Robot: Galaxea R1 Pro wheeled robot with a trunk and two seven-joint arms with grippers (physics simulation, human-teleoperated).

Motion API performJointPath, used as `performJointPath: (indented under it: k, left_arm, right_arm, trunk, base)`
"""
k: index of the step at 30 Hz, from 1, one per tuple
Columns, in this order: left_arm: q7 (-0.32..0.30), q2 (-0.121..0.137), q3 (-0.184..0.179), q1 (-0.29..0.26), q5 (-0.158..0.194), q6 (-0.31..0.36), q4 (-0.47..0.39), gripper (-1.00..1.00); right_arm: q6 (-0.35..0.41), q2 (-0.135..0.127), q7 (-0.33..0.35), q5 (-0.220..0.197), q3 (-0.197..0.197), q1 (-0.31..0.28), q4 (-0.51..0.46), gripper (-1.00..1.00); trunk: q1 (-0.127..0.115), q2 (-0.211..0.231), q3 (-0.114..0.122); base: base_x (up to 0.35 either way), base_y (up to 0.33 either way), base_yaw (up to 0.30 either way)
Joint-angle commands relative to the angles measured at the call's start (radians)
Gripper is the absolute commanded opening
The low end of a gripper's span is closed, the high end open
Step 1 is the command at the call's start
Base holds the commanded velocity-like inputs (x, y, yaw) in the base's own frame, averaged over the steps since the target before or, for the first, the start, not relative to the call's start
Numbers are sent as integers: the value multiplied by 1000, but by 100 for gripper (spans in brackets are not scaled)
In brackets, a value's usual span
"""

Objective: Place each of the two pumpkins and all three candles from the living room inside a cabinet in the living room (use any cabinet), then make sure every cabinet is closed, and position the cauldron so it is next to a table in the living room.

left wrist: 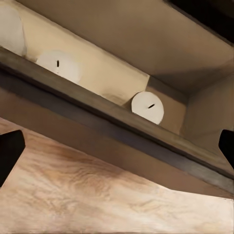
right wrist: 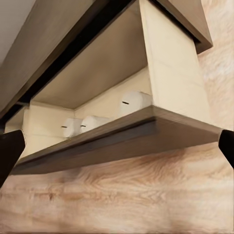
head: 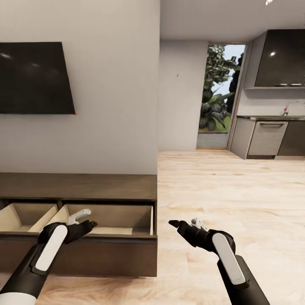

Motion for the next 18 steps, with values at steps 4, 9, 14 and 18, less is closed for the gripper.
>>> performJointPath:
  k: [4,9,14,18]
  left_arm:
    - [9,-1,22,0,12,18,0,100]
    - [9,0,27,0,10,27,0,100]
    - [9,0,28,0,10,28,2,100]
    - [8,0,29,0,10,28,5,100]
  right_arm:
    - [2,0,-10,-12,0,-1,-1,100]
    - [2,1,-10,-12,0,-1,0,100]
    - [2,2,-10,-12,-1,-1,5,100]
    - [2,2,-11,-10,0,-1,6,100]
  trunk:
    - [-1,-1,3]
    - [-1,-1,10]
    - [-1,-1,12]
    - [-1,-1,12]
  base:
    - [-286,227,-131]
    - [-213,245,-190]
    - [-165,270,-63]
    - [-211,274,-7]
